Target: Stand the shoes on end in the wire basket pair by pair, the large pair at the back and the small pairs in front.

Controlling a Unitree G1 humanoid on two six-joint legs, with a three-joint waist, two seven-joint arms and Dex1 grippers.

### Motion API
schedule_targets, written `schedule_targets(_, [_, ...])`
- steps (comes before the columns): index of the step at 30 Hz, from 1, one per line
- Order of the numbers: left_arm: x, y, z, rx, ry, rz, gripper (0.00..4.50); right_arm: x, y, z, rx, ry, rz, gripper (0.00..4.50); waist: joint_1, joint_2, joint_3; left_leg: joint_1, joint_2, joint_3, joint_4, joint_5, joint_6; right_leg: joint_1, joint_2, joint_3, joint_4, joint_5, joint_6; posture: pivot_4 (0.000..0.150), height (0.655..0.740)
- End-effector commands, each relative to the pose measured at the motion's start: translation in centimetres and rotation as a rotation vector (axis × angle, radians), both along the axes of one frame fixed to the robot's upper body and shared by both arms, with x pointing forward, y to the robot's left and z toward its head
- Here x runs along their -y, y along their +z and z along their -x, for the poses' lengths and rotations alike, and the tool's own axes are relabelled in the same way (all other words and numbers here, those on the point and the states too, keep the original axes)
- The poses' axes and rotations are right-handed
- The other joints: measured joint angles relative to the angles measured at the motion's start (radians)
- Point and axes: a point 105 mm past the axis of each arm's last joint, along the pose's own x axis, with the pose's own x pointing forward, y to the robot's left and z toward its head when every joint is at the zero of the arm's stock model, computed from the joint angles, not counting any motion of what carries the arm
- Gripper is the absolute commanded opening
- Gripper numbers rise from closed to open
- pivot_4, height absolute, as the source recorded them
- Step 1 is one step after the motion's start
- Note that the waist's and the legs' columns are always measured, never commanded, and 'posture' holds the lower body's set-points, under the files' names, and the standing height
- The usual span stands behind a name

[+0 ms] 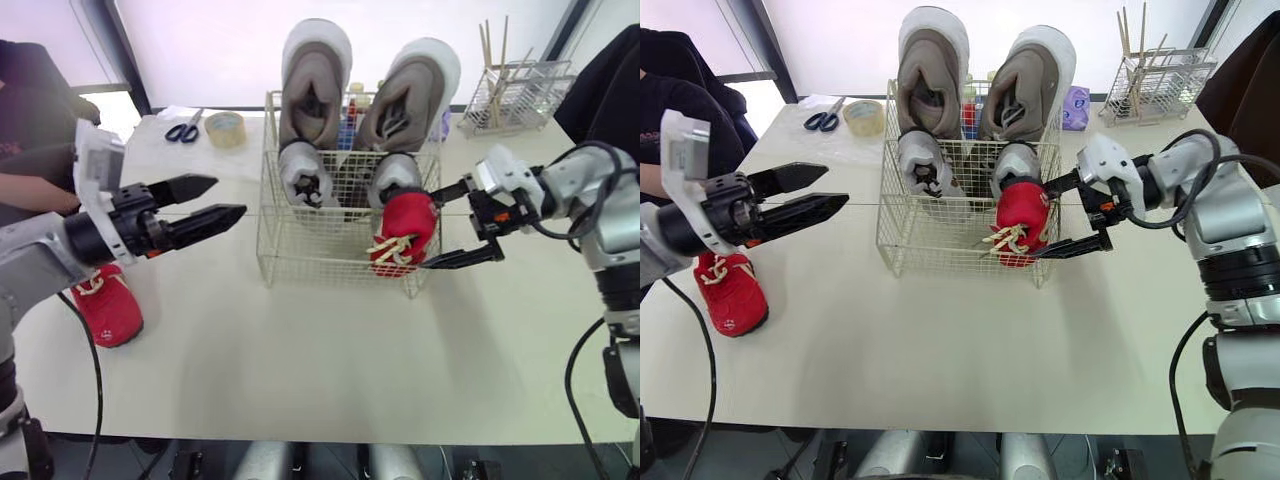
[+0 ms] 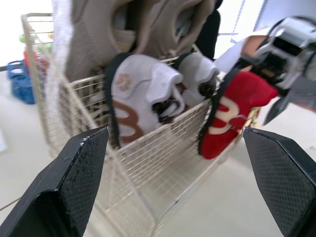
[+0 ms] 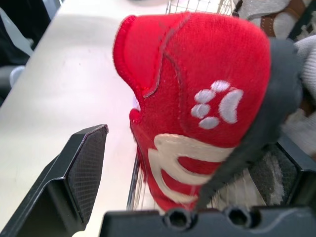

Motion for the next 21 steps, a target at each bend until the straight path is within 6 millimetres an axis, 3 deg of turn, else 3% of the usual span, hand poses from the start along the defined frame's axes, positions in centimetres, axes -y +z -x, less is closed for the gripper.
schedule_targets(1, [-2.3,1.3,0.9,0.065,0.111,-0.053,4.50,0.5,4.0,1.2,0.127,-0.002,-0.010,4.47,-0.003,0.000,0.000,0.000,0.000,0.000,0.000,0.000,0.000,-0.001,0.000,0.000,0.000,0.000,0.000,0.150,0.7400])
schedule_targets(8, [-6.7,1.6,0.9,0.062,0.337,-0.113,4.50,0.9,8.9,0.7,0.286,-0.037,-0.051,4.47,-0.002,0.000,0.000,0.000,0.001,0.001,-0.001,-0.002,-0.002,-0.001,0.000,0.000,0.000,0.000,-0.001,0.150,0.7400])
schedule_targets(10, [-9.2,1.6,0.5,0.048,0.489,-0.137,4.50,-0.9,11.7,1.3,0.328,0.052,-0.156,4.47,-0.003,0.000,0.000,0.000,0.001,0.001,-0.001,-0.002,-0.002,-0.001,0.000,0.000,0.000,0.000,-0.001,0.150,0.7400])
schedule_targets(12, [-10.4,1.7,0.4,0.044,0.562,-0.151,4.50,-1.9,13.0,1.9,0.337,0.109,-0.208,4.47,-0.005,0.001,0.000,0.000,0.001,0.001,-0.002,-0.002,-0.002,-0.001,0.000,0.000,0.000,0.000,-0.001,0.150,0.7400])
schedule_targets(14, [-13.7,1.6,0.6,-0.035,0.761,-0.131,4.50,-5.6,13.1,4.3,0.279,0.341,-0.278,4.47,-0.003,0.000,0.000,0.000,0.002,0.001,-0.003,-0.002,-0.002,-0.002,0.001,0.000,0.000,0.000,-0.001,0.150,0.7400])
schedule_targets(16, [-16.3,1.0,1.1,-0.122,0.925,-0.115,4.50,-7.7,12.5,5.8,0.228,0.486,-0.303,4.47,-0.007,0.000,0.000,0.000,0.002,0.000,-0.003,-0.002,-0.002,-0.002,0.001,-0.001,0.000,0.000,-0.001,0.150,0.7400])
schedule_targets(21, [-21.1,-1.8,3.8,-0.350,1.227,-0.124,4.50,-9.8,9.1,6.1,0.170,0.596,-0.249,4.47,0.000,-0.002,-0.001,0.000,0.002,0.000,-0.002,-0.001,0.001,-0.004,0.001,-0.001,0.000,0.000,-0.001,0.150,0.7400])
